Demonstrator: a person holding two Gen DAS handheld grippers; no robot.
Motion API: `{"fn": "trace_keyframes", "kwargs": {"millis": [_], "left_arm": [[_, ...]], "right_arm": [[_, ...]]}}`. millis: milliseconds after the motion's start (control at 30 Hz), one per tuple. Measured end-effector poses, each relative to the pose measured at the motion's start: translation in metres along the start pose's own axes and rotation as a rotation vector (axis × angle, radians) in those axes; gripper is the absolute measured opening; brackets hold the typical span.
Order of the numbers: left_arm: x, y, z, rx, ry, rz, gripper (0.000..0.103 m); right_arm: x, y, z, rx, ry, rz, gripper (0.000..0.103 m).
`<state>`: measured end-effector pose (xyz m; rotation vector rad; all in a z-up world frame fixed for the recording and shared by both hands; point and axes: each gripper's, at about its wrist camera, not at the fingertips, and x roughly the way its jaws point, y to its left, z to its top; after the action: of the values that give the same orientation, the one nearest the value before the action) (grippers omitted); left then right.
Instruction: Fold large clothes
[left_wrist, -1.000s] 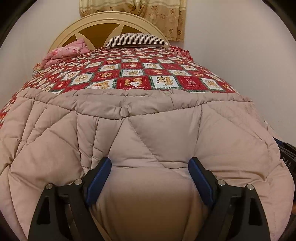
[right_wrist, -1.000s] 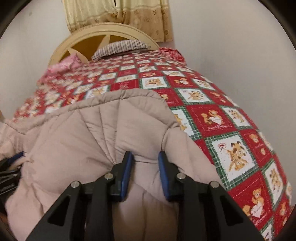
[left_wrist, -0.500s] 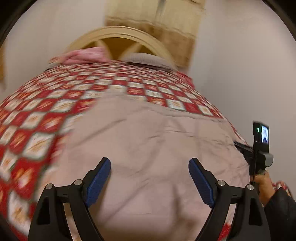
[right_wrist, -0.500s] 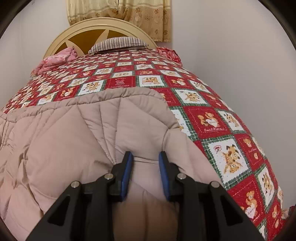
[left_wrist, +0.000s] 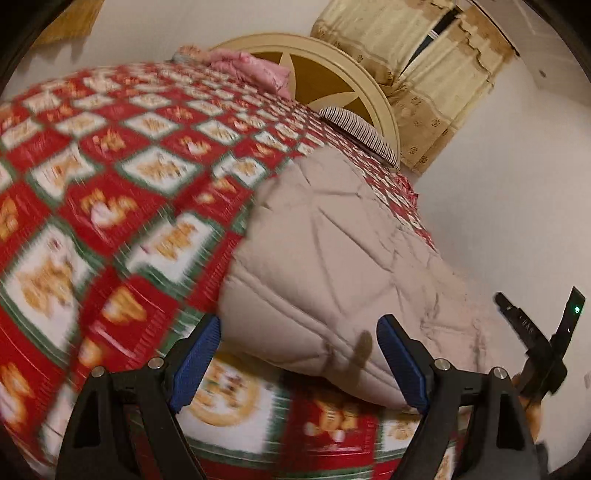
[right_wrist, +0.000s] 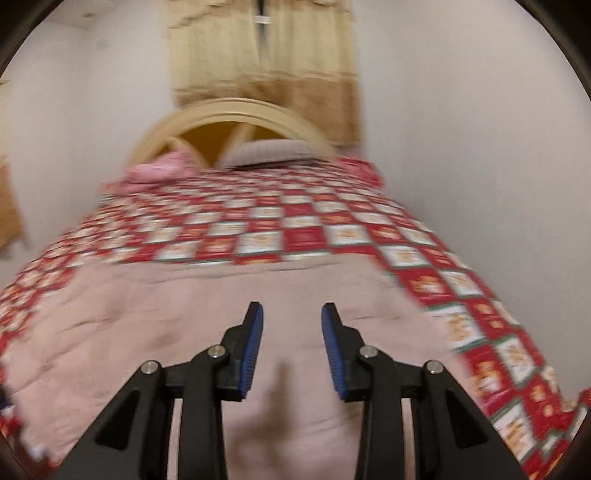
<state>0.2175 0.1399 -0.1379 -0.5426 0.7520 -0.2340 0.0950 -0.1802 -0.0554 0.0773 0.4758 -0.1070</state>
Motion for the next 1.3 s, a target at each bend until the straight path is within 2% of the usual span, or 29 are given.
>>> {"fn": "trace_keyframes", "kwargs": {"millis": [133, 200, 300, 333, 400, 467, 533, 633, 733, 867, 933, 1033, 1200, 1233, 1300], "left_arm": [[-0.003, -0.005, -0.005, -0.017, -0.042, 0.018, 0.091], [-0.004, -0.002, -0.004, -0.056, -0.043, 0.010, 0.091], [-0.009, 0.006, -0.011, -0.081, -0.052, 0.008, 0.091], [-0.007, 0.010, -0.013, -0.094, -0.044, 0.021, 0.091], [-0.001, 0.022, -0.019, -0.144, -0.007, 0.037, 0.091], [-0.005, 0.030, -0.027, -0.184, -0.014, 0.007, 0.091], [-0.014, 0.028, -0.033, -0.184, -0.044, 0.010, 0.091], [-0.016, 0.015, -0.036, -0.136, -0.044, -0.025, 0.091], [-0.005, 0.008, -0.032, -0.138, -0.007, -0.065, 0.091], [0.021, 0.010, -0.017, -0.241, 0.022, -0.112, 0.091], [0.030, 0.010, -0.011, -0.280, 0.007, -0.106, 0.091], [0.043, 0.004, -0.001, -0.283, -0.011, -0.091, 0.091], [0.051, -0.004, 0.003, -0.247, -0.034, -0.114, 0.090], [0.050, -0.004, 0.001, -0.238, -0.040, -0.123, 0.088], [0.050, -0.004, 0.001, -0.220, -0.047, -0.139, 0.066]], "right_arm": [[0.016, 0.056, -0.012, -0.011, 0.096, 0.172, 0.030], [0.031, 0.071, -0.016, 0.011, 0.116, 0.191, 0.029], [0.055, 0.082, -0.023, 0.018, 0.142, 0.193, 0.028], [0.069, 0.087, -0.031, 0.012, 0.185, 0.193, 0.028], [0.085, 0.091, -0.048, -0.008, 0.214, 0.164, 0.027], [0.084, 0.091, -0.053, -0.011, 0.212, 0.165, 0.027], [0.085, 0.091, -0.052, -0.016, 0.224, 0.163, 0.027], [0.084, 0.091, -0.052, -0.022, 0.222, 0.156, 0.027], [0.082, 0.092, -0.054, -0.033, 0.218, 0.145, 0.027], [0.081, 0.094, -0.055, -0.029, 0.218, 0.148, 0.027], [0.081, 0.095, -0.055, -0.028, 0.218, 0.148, 0.027], [0.082, 0.094, -0.055, -0.022, 0.220, 0.154, 0.027], [0.086, 0.090, -0.055, -0.014, 0.231, 0.166, 0.027], [0.088, 0.089, -0.055, -0.009, 0.235, 0.171, 0.027], [0.091, 0.086, -0.054, 0.004, 0.243, 0.186, 0.027]]}}
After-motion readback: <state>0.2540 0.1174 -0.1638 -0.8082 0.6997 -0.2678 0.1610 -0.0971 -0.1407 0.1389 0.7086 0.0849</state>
